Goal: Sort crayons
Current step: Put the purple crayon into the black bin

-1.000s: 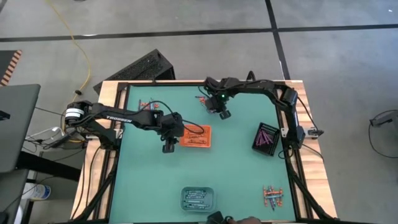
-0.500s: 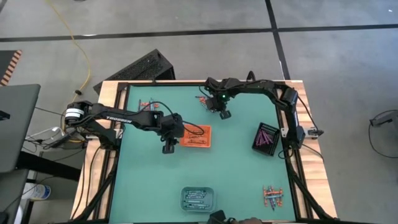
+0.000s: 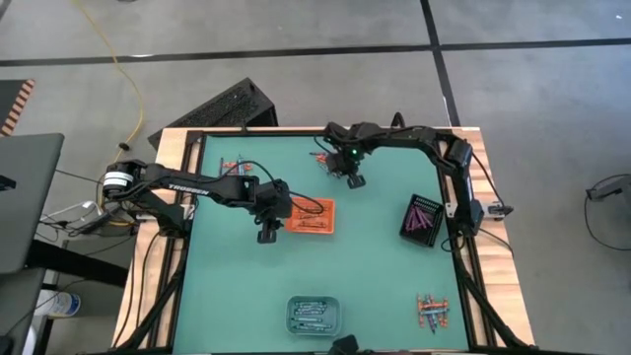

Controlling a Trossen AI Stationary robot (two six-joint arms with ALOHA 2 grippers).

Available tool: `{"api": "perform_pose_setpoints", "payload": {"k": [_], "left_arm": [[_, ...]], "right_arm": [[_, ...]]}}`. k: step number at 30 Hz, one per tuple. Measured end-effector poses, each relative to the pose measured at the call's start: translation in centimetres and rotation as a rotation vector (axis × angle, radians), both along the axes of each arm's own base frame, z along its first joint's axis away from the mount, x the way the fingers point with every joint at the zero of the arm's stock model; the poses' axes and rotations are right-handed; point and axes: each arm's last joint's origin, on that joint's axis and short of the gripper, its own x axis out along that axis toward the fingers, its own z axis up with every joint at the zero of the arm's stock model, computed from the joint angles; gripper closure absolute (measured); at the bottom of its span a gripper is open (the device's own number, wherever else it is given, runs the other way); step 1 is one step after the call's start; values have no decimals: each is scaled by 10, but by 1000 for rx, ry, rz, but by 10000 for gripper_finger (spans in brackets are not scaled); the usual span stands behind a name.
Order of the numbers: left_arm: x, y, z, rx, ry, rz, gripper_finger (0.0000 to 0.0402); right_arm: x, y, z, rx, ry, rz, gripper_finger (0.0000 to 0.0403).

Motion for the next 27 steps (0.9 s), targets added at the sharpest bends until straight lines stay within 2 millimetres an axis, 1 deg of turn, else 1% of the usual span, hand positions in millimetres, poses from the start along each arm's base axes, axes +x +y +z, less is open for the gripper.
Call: {"api": "perform_pose_setpoints", "payload": {"k": [4,7,10,12,17,20,23,27], "left_arm": [[0,0,0,3,0,-4,287],[0,0,0,4,0,-7,287],[0,-2,0,8,-1,-21,287],[0,-5,0,12,-1,-35,287],[1,-11,0,27,-4,-81,287],[3,-14,1,37,-25,-105,287],[5,-18,3,49,-57,-132,287],[8,-23,4,65,-89,-170,287]], "right_arm": [[6,5,14,12,17,7,399],[11,11,30,21,32,19,399],[11,25,50,26,44,49,399],[7,36,66,27,47,71,399],[-19,67,111,47,91,126,400],[-37,88,136,42,129,112,400],[-54,110,154,19,187,93,400],[-73,139,169,-41,265,66,400]]}}
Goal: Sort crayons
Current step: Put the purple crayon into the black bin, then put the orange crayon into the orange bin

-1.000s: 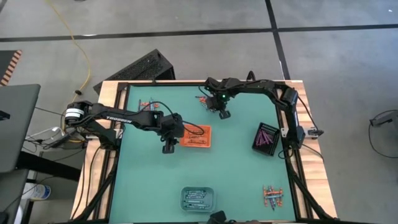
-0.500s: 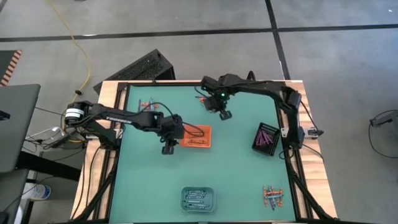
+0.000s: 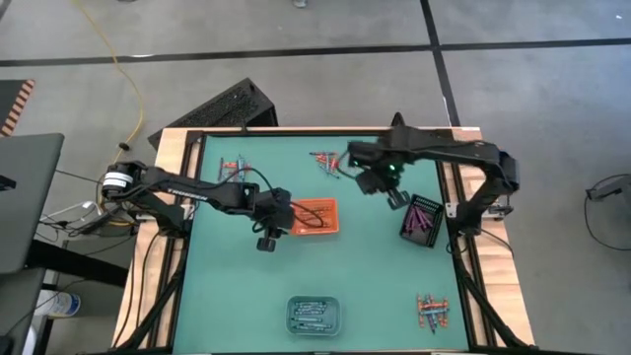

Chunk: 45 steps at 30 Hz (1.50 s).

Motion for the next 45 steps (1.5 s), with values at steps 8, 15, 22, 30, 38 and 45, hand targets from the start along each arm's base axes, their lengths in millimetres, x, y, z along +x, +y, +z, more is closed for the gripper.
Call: {"api": "perform_pose_setpoints", "payload": {"k": [8,15,22,30,38,45], "left_arm": [[1,-4,1,9,-14,-28,287],[0,-7,0,8,-6,-38,287],[2,-7,1,1,-21,-28,287],[3,-7,2,2,-39,-27,287],[2,-7,2,-7,-30,-16,287],[1,-7,1,-8,-15,-14,287]], "right_arm": [[-45,52,-25,-33,108,22,400],[-86,83,-81,-105,259,70,400],[-96,101,-121,-133,346,179,399],[-89,108,-138,-145,418,250,387],[-89,103,-135,-154,399,190,303],[-89,101,-113,-182,287,99,250]]}}
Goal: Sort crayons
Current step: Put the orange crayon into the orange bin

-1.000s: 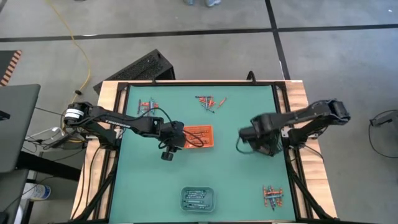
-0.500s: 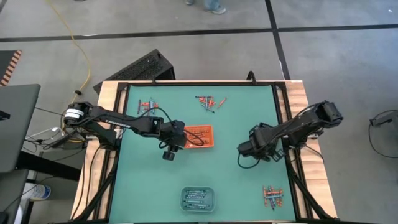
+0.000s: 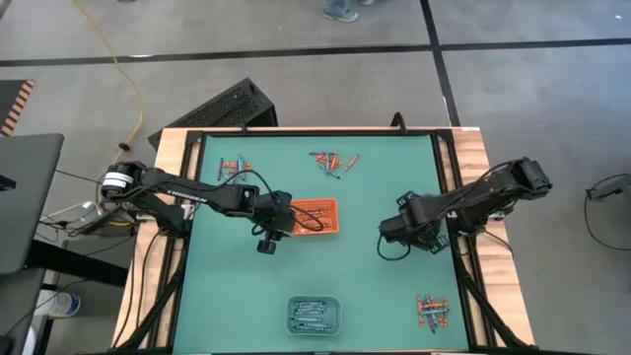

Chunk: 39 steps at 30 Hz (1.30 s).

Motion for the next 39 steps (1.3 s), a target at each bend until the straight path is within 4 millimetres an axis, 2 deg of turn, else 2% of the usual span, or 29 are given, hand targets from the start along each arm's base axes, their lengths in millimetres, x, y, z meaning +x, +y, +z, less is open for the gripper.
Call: {"api": "perform_pose_setpoints", "payload": {"k": [5,8,12,16,23,27,32,39], "left_arm": [[1,0,1,10,-15,-13,287],[2,0,1,18,-23,-23,287],[2,0,1,22,-23,-31,287],[1,-6,1,24,-24,-65,287],[1,-15,1,31,-24,-107,287],[0,-19,1,30,-23,-120,287],[0,-22,1,30,-23,-128,287],[0,-22,1,18,-20,-114,287]], "right_arm": [[7,-4,32,-83,-224,26,250],[14,-14,49,-99,-385,29,257],[24,-41,61,-101,-567,-6,267],[33,-78,64,-80,-644,-36,270],[48,-155,47,-65,-702,-55,271],[58,-195,19,-50,-686,-49,271],[76,-236,-12,-12,-632,-49,271],[103,-284,-42,76,-527,-61,271]]}}
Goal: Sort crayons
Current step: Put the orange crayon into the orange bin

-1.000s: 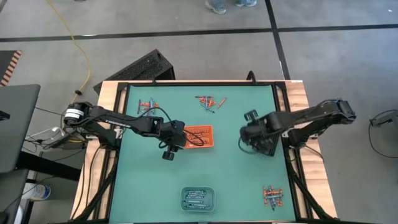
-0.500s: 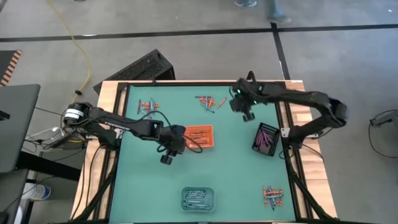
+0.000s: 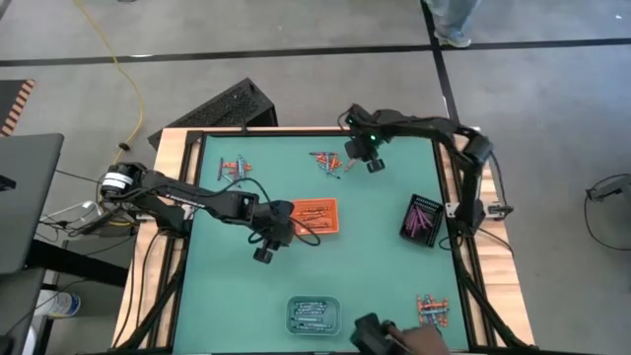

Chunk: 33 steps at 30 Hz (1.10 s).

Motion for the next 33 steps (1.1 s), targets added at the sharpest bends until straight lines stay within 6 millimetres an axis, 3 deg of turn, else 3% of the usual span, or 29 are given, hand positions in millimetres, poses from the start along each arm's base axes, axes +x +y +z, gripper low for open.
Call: {"api": "perform_pose_setpoints", "payload": {"k": [8,18,29,33], "left_arm": [[0,0,0,-18,8,25,287],[-3,-1,-2,-22,39,31,287],[-2,-2,-1,-25,35,37,287],[-3,-4,-2,-31,45,42,287]], "right_arm": [[24,-29,-13,57,84,48,271],[29,-31,-31,131,171,80,275],[40,-11,-32,133,218,97,388],[41,-7,-29,109,236,79,396]]}}
